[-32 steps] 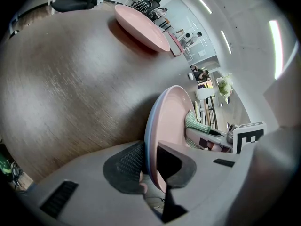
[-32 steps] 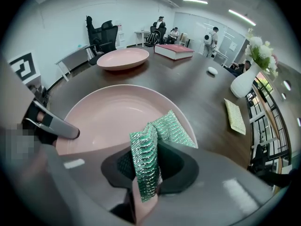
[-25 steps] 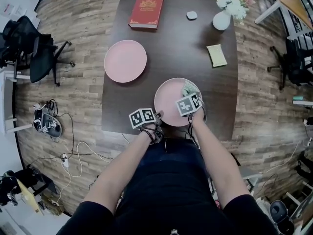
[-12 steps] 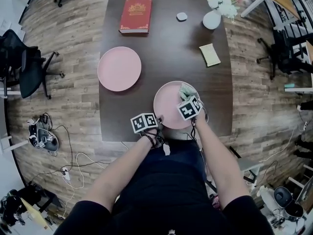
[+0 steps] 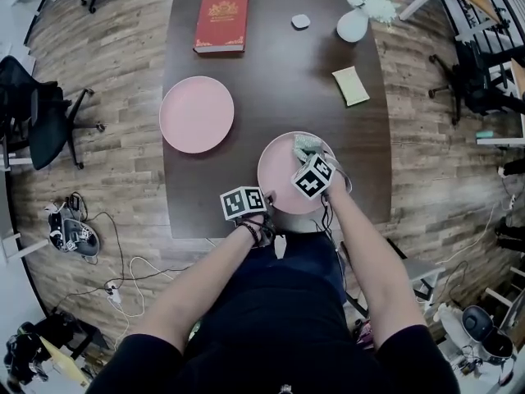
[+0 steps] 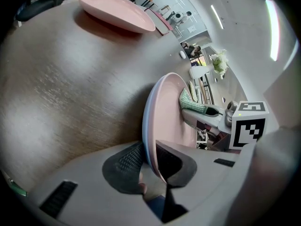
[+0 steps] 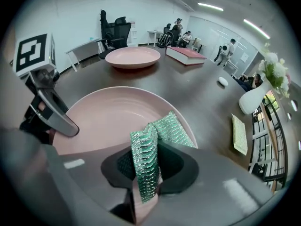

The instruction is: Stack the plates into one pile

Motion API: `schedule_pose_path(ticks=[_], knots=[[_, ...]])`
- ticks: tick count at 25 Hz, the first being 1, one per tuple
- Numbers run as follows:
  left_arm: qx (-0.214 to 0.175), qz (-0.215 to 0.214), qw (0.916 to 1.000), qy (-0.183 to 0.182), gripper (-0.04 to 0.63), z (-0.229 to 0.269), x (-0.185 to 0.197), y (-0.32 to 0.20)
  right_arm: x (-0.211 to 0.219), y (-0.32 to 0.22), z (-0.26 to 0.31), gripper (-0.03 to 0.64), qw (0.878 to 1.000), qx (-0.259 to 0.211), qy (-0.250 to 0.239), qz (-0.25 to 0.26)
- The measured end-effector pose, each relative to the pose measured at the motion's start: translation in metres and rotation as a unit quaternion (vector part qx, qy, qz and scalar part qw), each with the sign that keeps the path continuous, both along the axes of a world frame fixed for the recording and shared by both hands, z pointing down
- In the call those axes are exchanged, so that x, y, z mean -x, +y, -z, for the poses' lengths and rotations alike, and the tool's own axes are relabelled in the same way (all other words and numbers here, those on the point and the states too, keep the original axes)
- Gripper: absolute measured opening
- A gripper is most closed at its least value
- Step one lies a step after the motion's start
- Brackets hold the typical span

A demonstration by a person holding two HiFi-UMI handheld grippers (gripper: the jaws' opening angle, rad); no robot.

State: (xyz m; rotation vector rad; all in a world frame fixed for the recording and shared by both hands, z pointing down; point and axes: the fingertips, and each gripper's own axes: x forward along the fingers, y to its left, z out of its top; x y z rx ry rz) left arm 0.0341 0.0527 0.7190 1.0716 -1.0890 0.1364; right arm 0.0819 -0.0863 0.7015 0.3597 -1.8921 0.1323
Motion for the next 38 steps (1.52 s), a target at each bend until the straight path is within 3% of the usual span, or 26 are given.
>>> schedule_pose_path(ticks=[11,24,38], knots=[[0.002,-0.009,1.0000,-0.002,0.060,0.000,-0.002,-0.003,0.016,0.001,-0.004,0.084,0.995,-0.008,0.007,0.103],[0.005,-0.006,1.0000,0.005,0.064,0.001,-0.008,-0.003,0.035,0.007,-0.004,0.084,0.977,-0.043,0.013,0.207],[0.010,0.002,0.9998,0.018,0.064,-0.001,-0.008,-0.003,0.049,0.032,-0.002,0.086,0.963,-0.038,-0.004,0.268]])
